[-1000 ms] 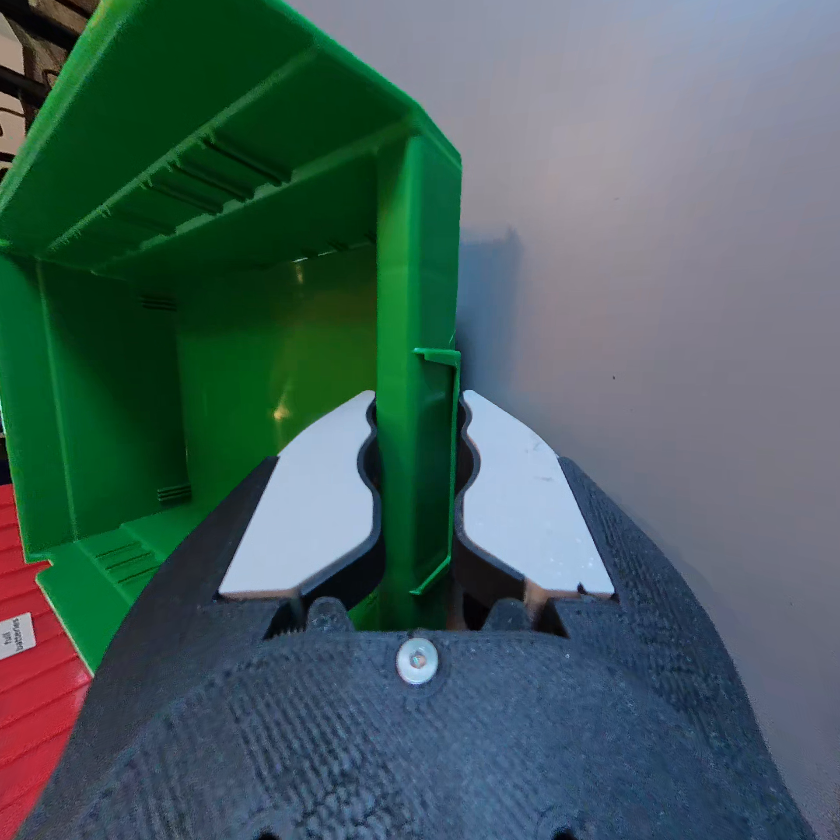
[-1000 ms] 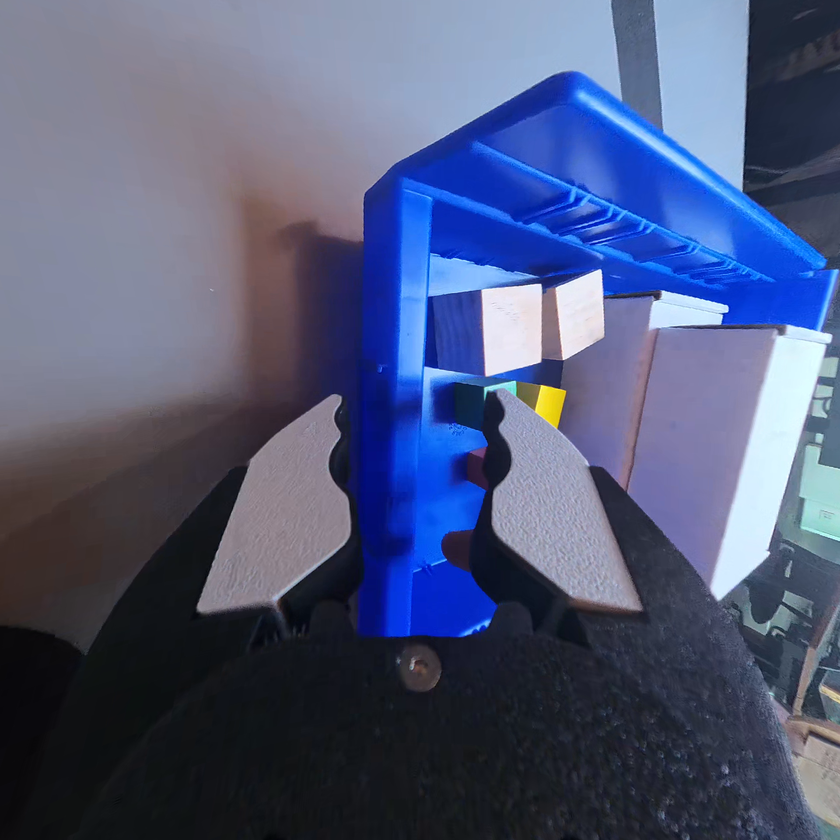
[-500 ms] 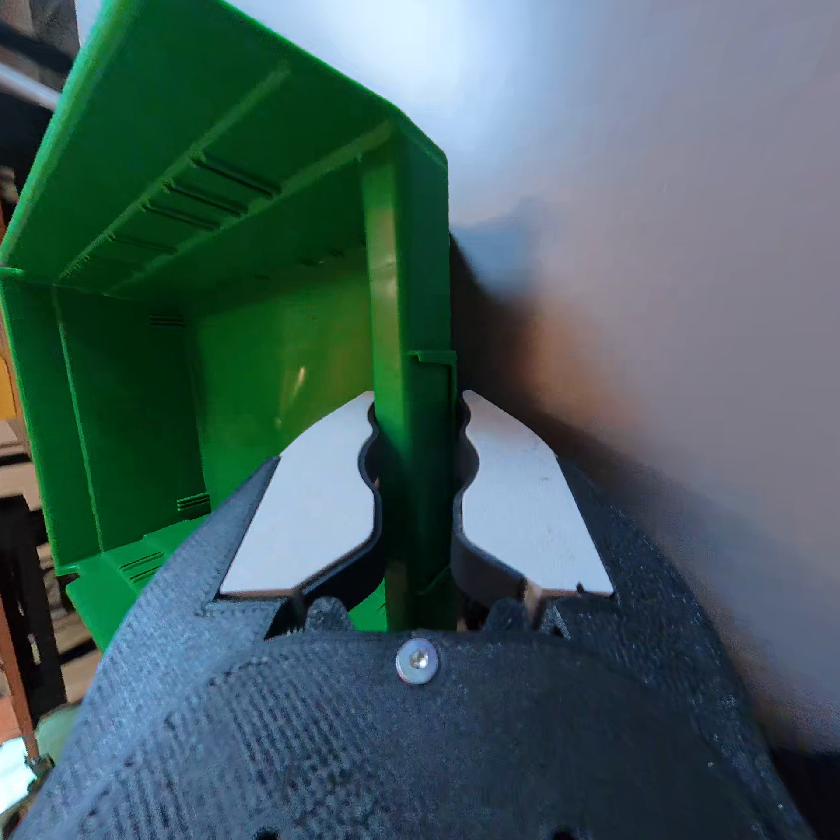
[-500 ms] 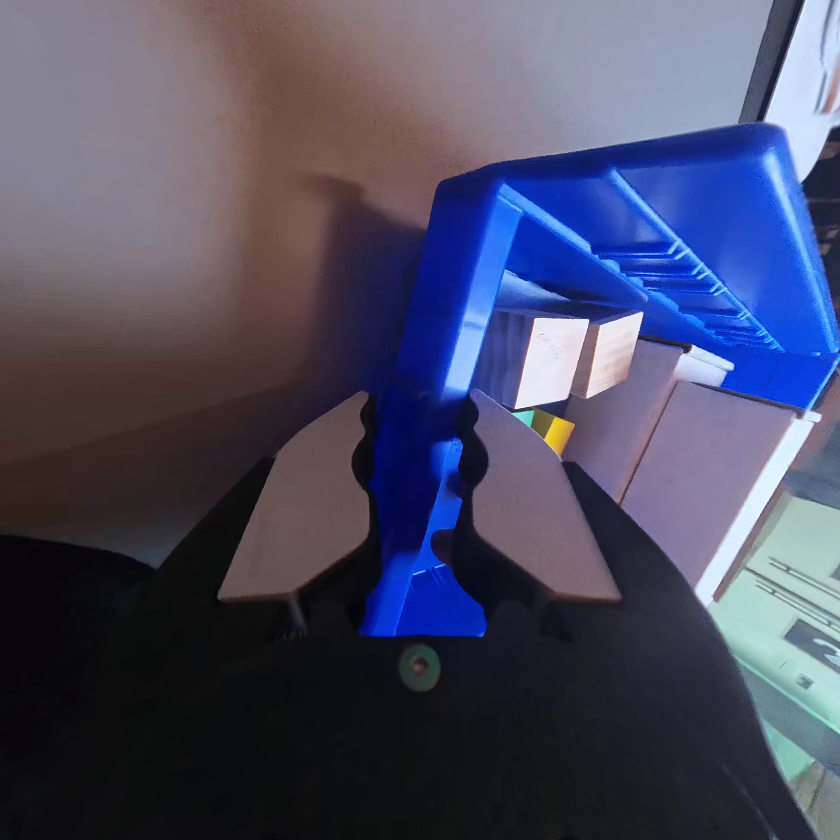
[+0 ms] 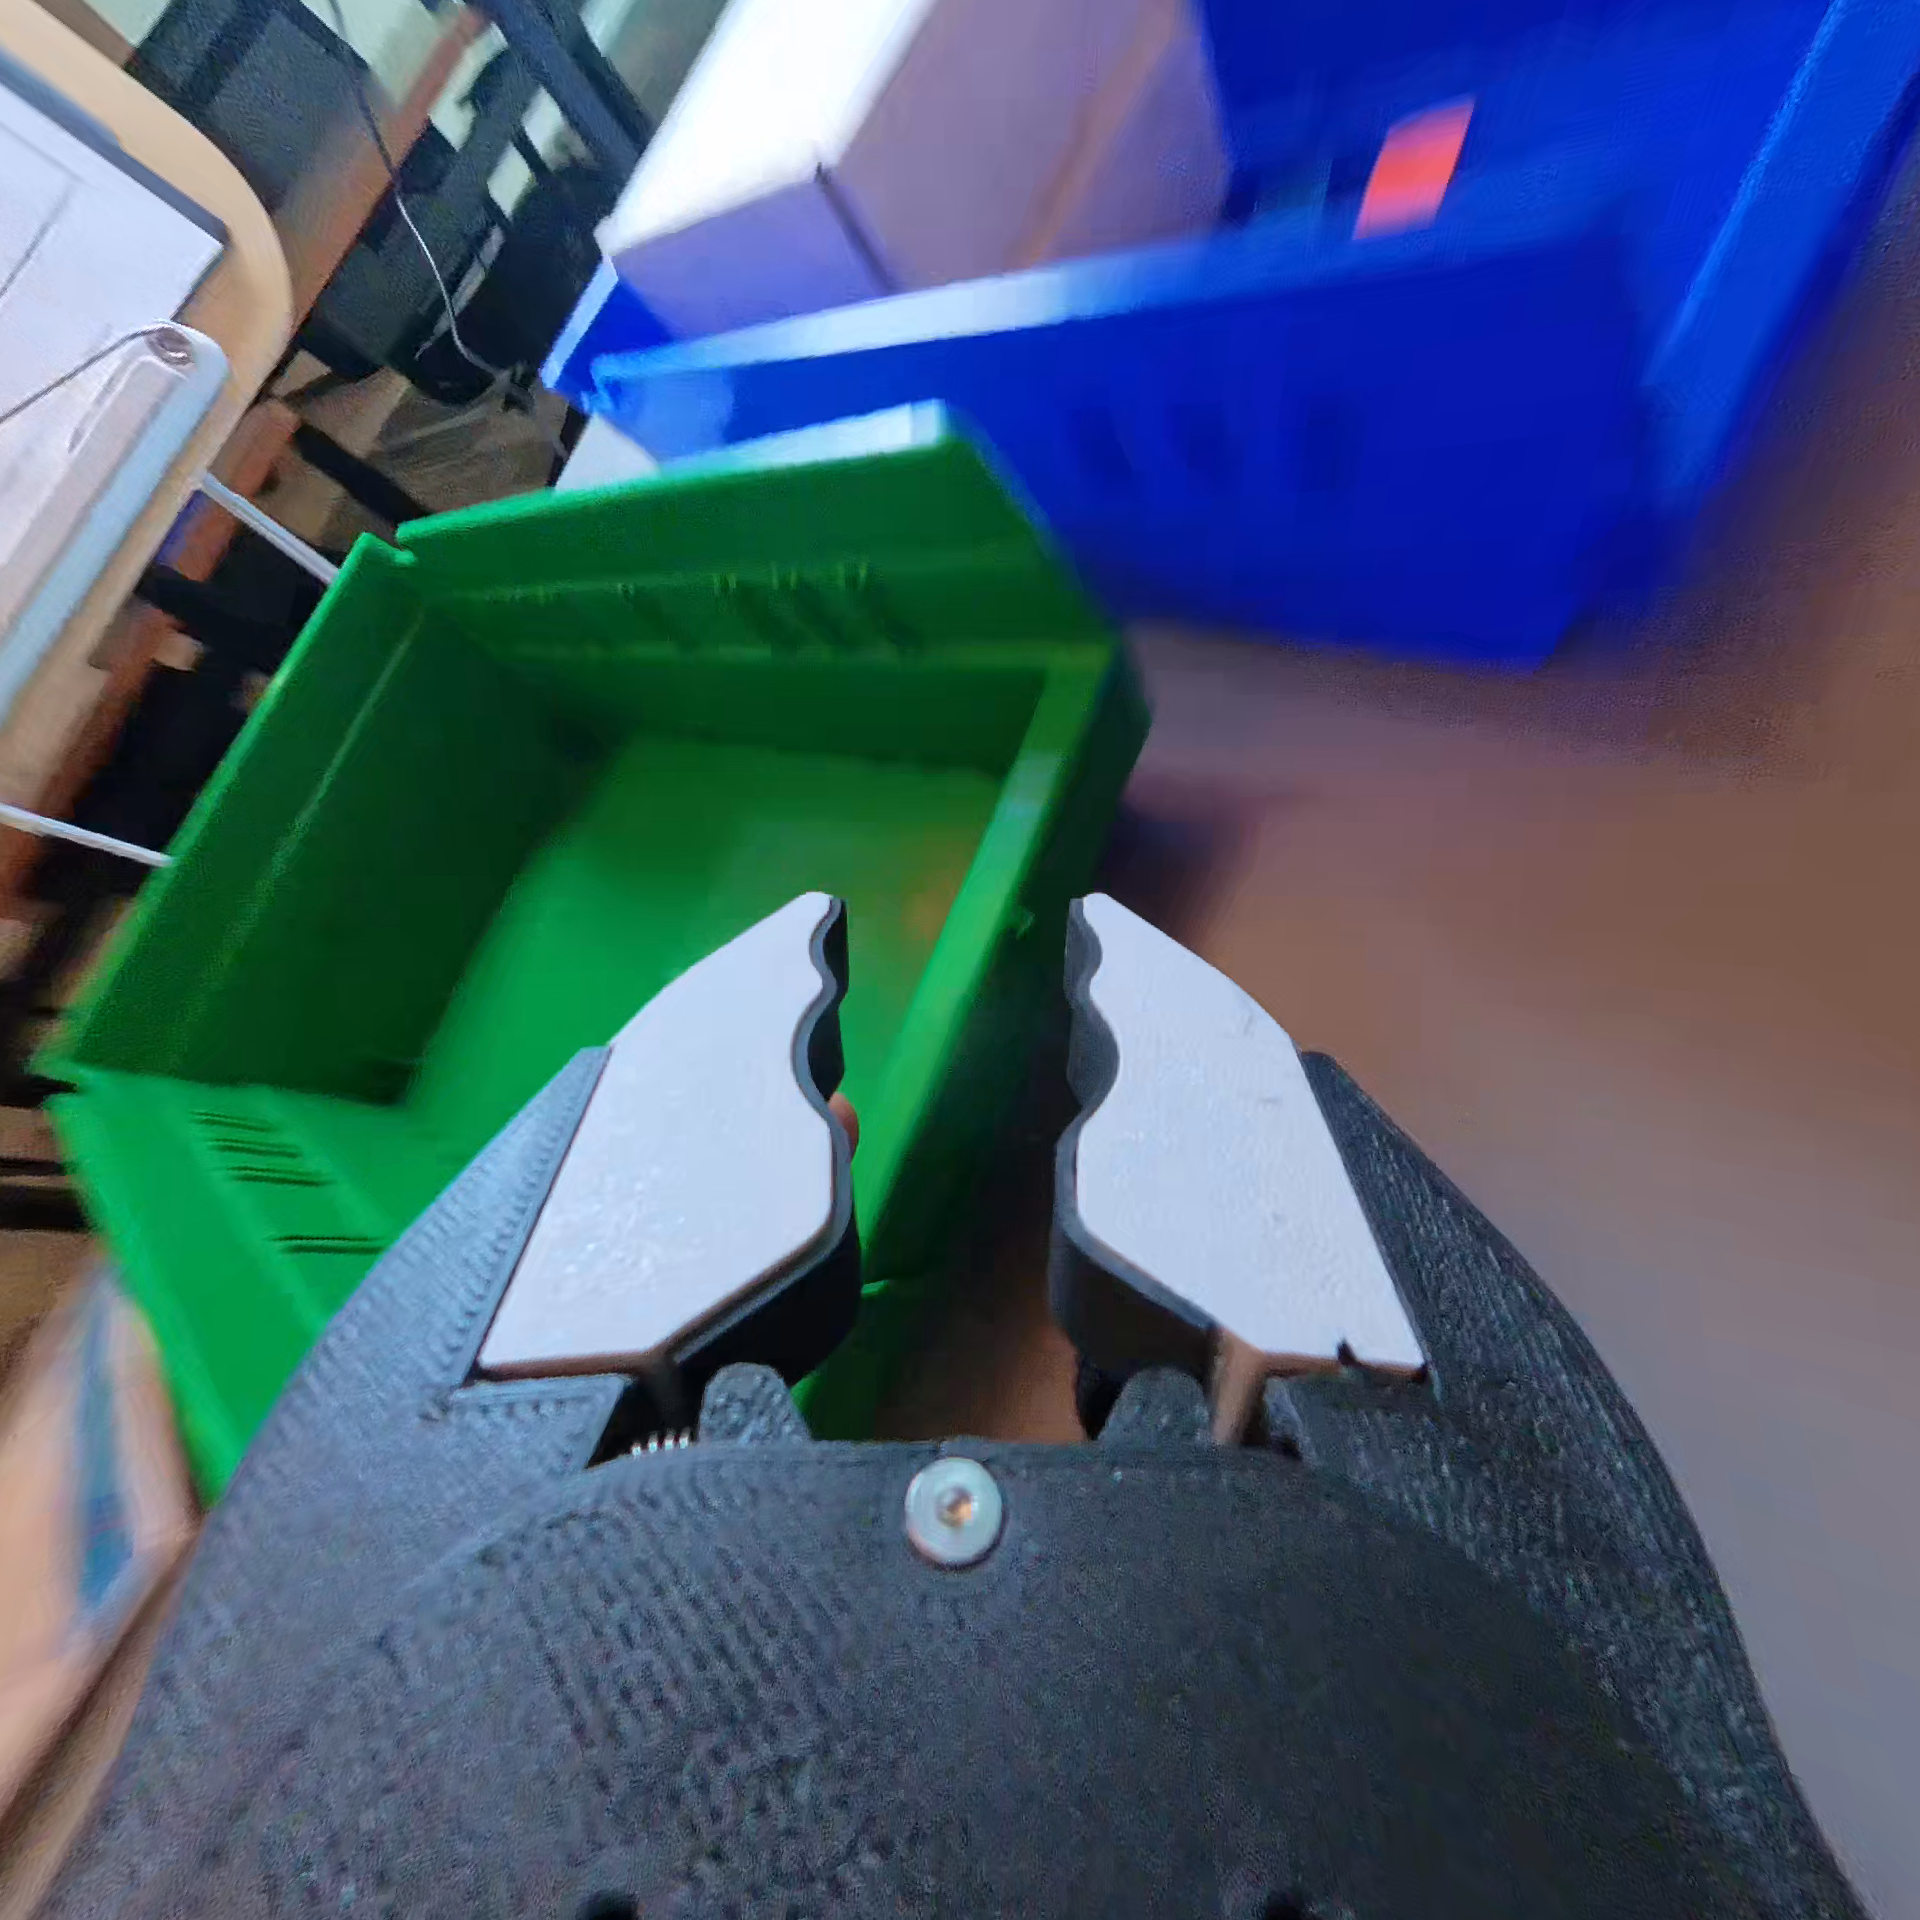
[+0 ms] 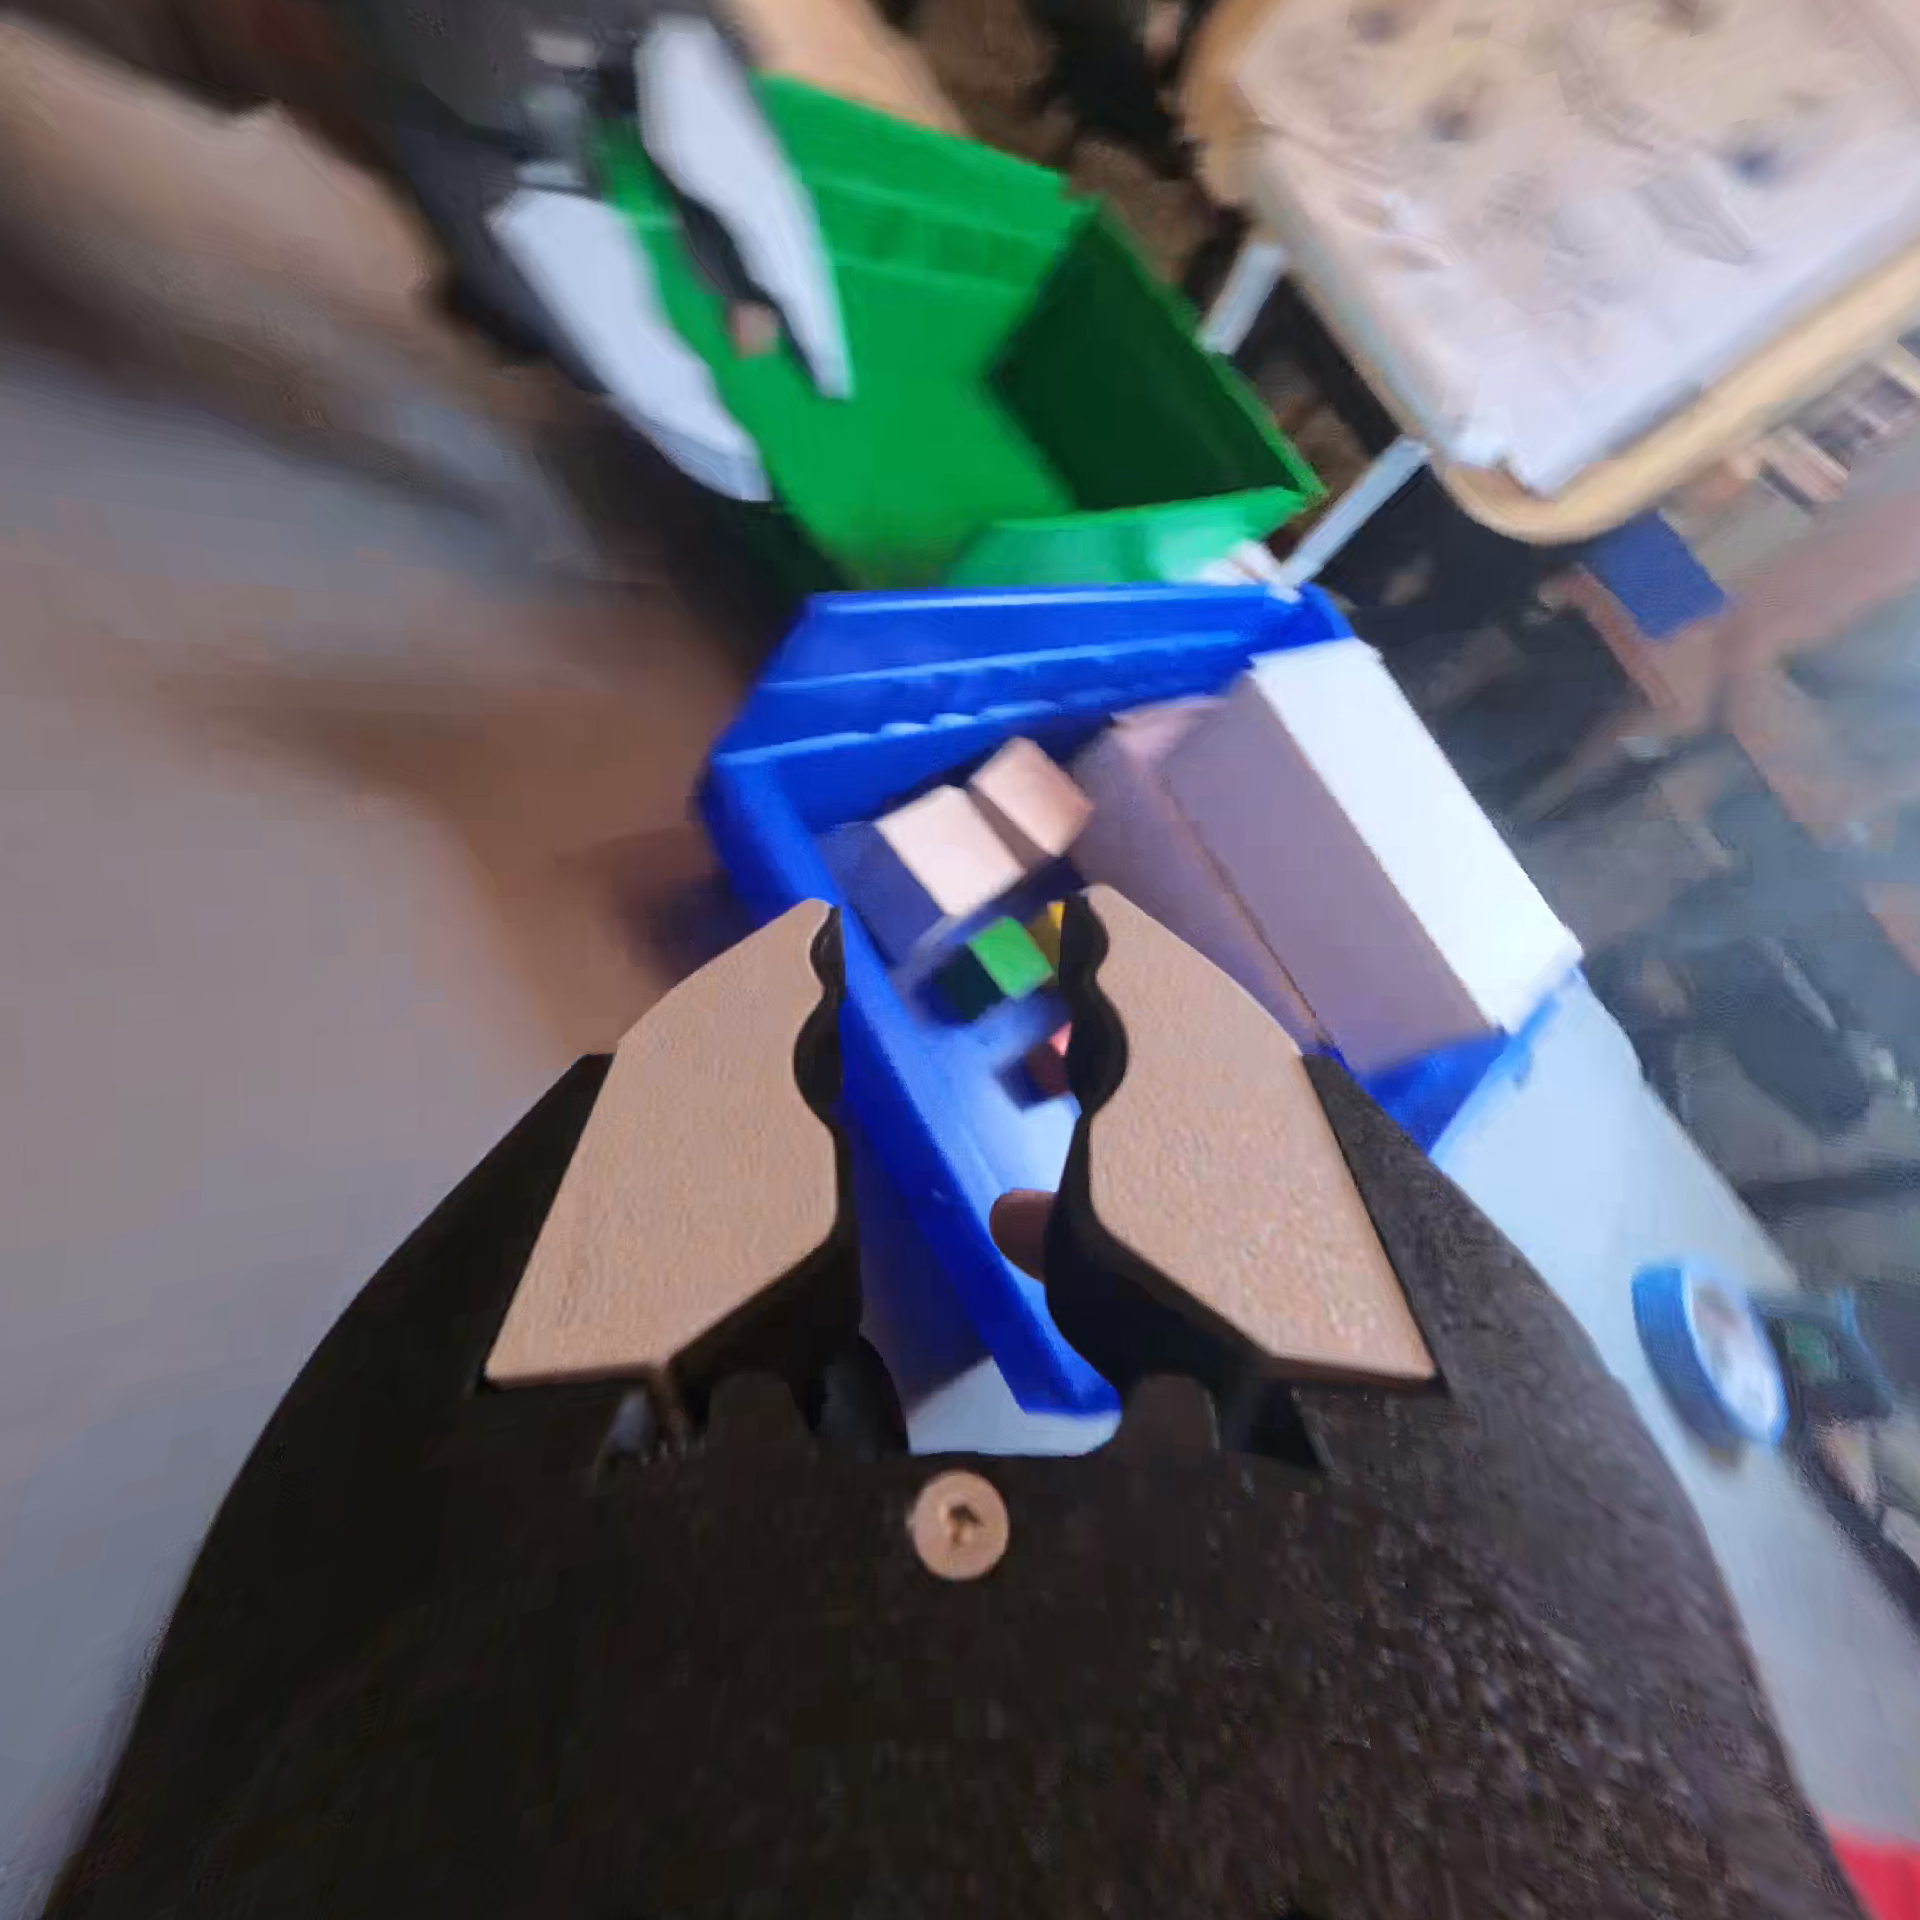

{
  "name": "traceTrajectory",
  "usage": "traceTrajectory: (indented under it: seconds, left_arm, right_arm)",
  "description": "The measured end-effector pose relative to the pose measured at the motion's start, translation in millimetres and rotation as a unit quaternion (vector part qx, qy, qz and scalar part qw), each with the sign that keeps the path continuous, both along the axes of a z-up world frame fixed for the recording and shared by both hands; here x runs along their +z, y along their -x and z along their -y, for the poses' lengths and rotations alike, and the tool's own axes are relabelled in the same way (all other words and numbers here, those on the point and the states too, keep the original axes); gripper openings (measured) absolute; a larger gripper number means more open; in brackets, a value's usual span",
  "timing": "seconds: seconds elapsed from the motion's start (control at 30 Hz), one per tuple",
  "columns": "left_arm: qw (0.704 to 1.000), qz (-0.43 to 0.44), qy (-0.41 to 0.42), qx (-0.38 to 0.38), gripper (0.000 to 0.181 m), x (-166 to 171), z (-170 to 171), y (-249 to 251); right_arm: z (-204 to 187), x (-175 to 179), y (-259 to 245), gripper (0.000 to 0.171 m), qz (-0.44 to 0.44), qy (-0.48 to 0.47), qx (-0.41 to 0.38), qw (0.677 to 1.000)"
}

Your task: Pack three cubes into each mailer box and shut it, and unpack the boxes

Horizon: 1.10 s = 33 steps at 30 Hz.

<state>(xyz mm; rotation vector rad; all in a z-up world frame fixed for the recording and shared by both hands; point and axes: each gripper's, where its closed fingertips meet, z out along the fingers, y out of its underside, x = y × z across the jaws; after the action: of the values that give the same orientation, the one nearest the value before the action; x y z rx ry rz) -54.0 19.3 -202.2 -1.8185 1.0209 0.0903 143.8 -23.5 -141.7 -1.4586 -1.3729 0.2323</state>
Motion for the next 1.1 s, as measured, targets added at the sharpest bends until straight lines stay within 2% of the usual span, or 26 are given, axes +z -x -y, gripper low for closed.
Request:
traceTrajectory:
  seconds: [0.03, 0.1, 0.17, 0.23, 0.3, 0.4, 0.47, 0.53, 0.63, 0.77, 0.9, 1.0, 1.1]
  left_arm:
    - [0.997, 0.074, 0.013, 0.002, 0.039, 11.1, 10.7, -14.1]
    - [0.981, 0.188, 0.053, 0.009, 0.043, 22.9, 30.7, -42.0]
    - [0.963, 0.258, 0.081, 0.013, 0.049, 25.1, 44.6, -69.7]
    - [0.958, 0.274, 0.069, 0.044, 0.064, 21.2, 43.0, -86.7]
    - [0.963, 0.253, 0.028, 0.092, 0.068, 17.2, 28.9, -91.8]
    - [0.957, 0.26, 0.038, 0.121, 0.056, 7.3, 8.7, -108.1]
    - [0.958, 0.247, 0.054, 0.134, 0.035, -6.9, -3.2, -118.2]
    - [0.96, 0.232, 0.02, 0.156, 0.029, -6.6, -12.4, -119.2]
    - [0.971, 0.194, -0.004, 0.136, 0.018, 1.1, -8.3, -123.2]
    - [0.973, 0.199, -0.022, 0.114, 0.018, 21.6, 10.7, -127.6]
    - [0.97, 0.19, -0.101, 0.117, 0.017, 74.2, 36.0, -111.9]
    - [0.963, 0.175, -0.158, 0.128, 0.017, 120.4, 63.9, -84.9]
    - [0.956, 0.159, -0.188, 0.157, 0.017, 152.3, 99.2, -39.9]
  right_arm:
    - [-15.7, 7.2, -20.5, 0.039, -0.048, 0.011, -0.049, 0.998]
    - [-41.9, 5.1, -61.2, 0.047, -0.121, 0.051, -0.139, 0.982]
    - [-58.6, -9.8, -91.3, 0.052, -0.158, 0.074, -0.201, 0.964]
    - [-67.5, -29.5, -102.6, 0.054, -0.179, 0.107, -0.227, 0.951]
    - [-71.3, -45.0, -95.9, 0.054, -0.201, 0.155, -0.225, 0.941]
    - [-84.9, -59.4, -90.5, 0.039, -0.177, 0.169, -0.25, 0.937]
    - [-91.2, -59.4, -89.1, 0.013, -0.158, 0.139, -0.259, 0.943]
    - [-94.0, -58.8, -92.5, 0.012, -0.133, 0.099, -0.278, 0.946]
    - [-86.2, -54.3, -100.5, 0.014, -0.119, 0.057, -0.276, 0.952]
    - [-69.9, -24.6, -107.1, 0.007, -0.136, -0.026, -0.29, 0.947]
    - [-48.6, 18.6, -94.0, 0.006, -0.177, -0.082, -0.275, 0.941]
    - [-26.0, 64.1, -68.5, 0.008, -0.217, -0.12, -0.233, 0.94]
    - [-1.8, 100.2, -21.9, 0.009, -0.252, -0.127, -0.169, 0.944]
